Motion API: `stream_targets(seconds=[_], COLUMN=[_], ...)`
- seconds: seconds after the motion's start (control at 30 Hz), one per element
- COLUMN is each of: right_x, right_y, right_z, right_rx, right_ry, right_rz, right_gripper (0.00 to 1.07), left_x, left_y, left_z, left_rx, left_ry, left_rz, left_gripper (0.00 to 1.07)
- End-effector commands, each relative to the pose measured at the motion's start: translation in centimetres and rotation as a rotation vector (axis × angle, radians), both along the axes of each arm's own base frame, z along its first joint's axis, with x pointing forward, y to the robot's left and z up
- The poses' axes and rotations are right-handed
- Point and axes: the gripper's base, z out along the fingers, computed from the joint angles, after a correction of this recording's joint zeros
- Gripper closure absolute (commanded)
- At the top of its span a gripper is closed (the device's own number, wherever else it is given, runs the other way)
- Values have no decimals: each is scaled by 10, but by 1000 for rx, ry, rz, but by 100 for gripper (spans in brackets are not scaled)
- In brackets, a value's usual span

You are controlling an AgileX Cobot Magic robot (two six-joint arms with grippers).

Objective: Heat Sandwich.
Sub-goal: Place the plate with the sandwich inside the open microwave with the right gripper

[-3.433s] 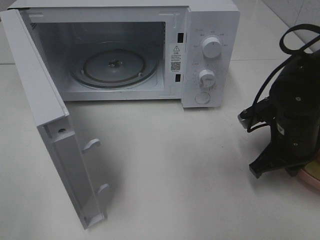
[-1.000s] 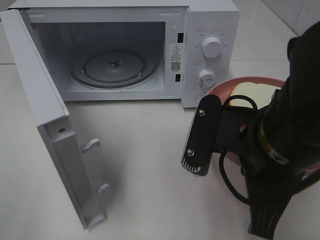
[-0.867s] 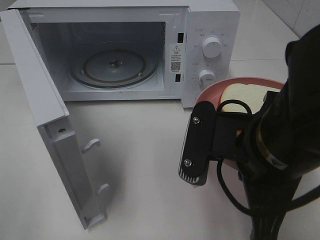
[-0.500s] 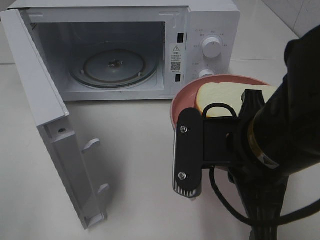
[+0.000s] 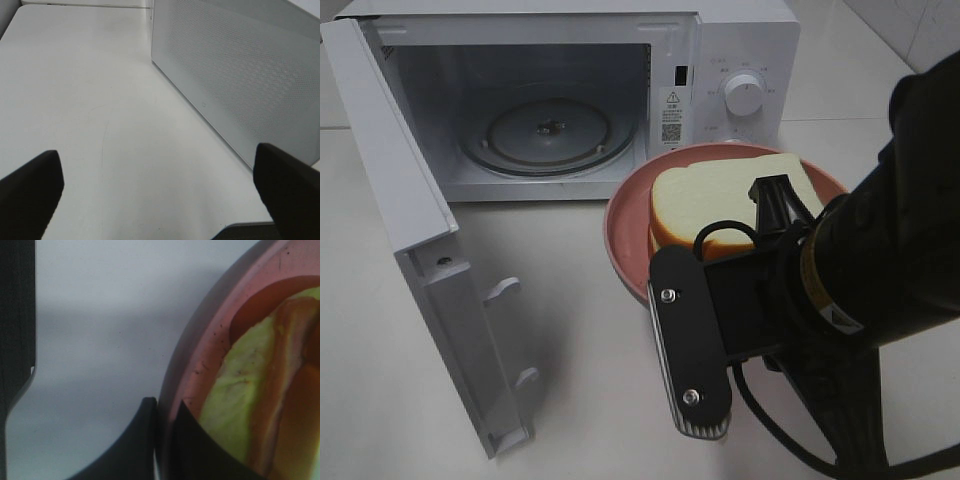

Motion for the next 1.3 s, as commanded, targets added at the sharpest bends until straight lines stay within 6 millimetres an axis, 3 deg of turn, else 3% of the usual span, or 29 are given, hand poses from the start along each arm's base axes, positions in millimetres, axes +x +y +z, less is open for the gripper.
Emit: stream_targets(seconds=[0.03, 0.37, 0.73, 1.3], right_x=[1, 2, 0, 20], right_y=[2, 13, 11, -6], right_z=[4, 5, 4, 0], right_rx=[-15, 111, 30, -51], right_ry=[-33, -42, -25, 61], right_rz=[78, 104, 243, 469], right_gripper=[106, 105, 107, 107], left_x=[-2, -2, -2, -2], left_y=[0, 0, 0, 0], left_z=[0, 0, 0, 0], left_rx=[-6, -6, -6, -6], left_ry=[-28, -28, -28, -28], left_rz=[4, 4, 4, 4], left_gripper=[9, 9, 9, 9])
